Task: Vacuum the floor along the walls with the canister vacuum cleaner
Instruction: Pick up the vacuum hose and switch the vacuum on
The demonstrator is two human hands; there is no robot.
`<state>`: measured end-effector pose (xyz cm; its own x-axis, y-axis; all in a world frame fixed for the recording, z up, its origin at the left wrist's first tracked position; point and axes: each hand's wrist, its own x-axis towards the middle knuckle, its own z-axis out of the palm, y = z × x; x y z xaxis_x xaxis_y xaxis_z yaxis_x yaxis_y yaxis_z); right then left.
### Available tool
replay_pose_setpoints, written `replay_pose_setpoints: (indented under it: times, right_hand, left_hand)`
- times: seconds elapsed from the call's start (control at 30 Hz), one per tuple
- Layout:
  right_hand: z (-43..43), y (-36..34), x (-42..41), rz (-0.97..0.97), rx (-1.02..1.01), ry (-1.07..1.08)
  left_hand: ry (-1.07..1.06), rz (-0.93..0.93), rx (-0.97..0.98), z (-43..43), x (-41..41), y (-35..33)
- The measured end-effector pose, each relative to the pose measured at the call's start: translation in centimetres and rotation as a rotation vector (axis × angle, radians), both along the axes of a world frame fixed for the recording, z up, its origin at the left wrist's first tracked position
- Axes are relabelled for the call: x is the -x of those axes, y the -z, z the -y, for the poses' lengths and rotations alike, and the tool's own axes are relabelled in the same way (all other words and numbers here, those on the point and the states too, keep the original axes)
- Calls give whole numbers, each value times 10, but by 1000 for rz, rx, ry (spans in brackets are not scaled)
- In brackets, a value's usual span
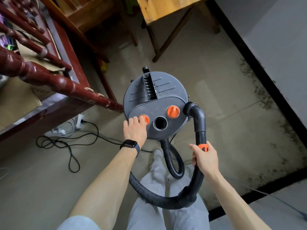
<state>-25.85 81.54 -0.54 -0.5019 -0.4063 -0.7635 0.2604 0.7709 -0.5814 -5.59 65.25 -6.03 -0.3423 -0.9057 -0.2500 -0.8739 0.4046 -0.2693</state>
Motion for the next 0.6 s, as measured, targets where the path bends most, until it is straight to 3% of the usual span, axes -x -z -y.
replay_pose_setpoints:
  times: [0.07,0.23,0.33,0.4,0.5,0.6]
  right_hand:
    - [-2,-4,8,19,-11,54]
    - [-9,-44,57,187,14,432]
    - [-14,-83,104,221,103,674]
    - [-19,-112,133,187,174,815]
    - [-30,-153,165,98,288,995]
    - [-48,-193,187,17,375,1085]
  left_hand:
    - [-29,29,-57,3,4,-8]
    - [-264,112,-513,17,34,-53]
    - [-138,102,-667,14,69,-96]
    - [-23,-51,-802,1,104,-129]
    - [-7,-412,-1165,-34,161,-182]
    - [40,-546,-1422,-72,202,-228]
